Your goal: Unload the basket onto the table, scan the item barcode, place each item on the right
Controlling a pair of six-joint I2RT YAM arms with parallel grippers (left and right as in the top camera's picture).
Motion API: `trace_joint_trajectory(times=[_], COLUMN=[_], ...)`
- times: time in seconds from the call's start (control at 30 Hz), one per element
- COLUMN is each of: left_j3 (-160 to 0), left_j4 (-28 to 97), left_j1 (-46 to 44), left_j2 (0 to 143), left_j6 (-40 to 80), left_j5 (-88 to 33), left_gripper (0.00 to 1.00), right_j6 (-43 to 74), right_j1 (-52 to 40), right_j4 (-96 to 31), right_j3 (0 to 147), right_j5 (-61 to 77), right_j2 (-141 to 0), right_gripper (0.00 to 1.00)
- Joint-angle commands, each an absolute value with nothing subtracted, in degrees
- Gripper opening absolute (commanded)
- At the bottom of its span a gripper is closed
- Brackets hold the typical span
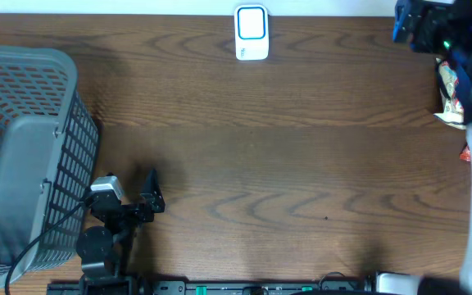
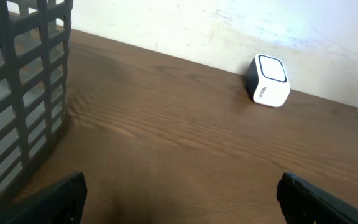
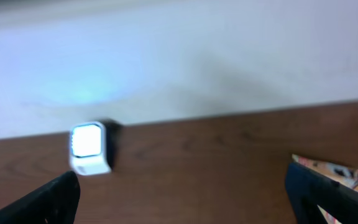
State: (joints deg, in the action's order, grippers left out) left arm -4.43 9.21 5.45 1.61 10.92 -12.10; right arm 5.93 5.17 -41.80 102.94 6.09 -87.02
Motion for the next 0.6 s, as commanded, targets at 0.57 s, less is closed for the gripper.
trace_joint_trajectory(times=[0.57], left_j3=[-3.1], left_j4=[9.8], left_j1=[5.3], left_j2=[1.4], left_j6=[11.4], left_j5=[-12.4], left_gripper=[0.98], right_j6=[12.2], right_j1=[2.9], right_j4=[-66.7], right_j3=[103.5], right_j5=[18.5], right_j2=[-59.8], right_gripper=[0.99])
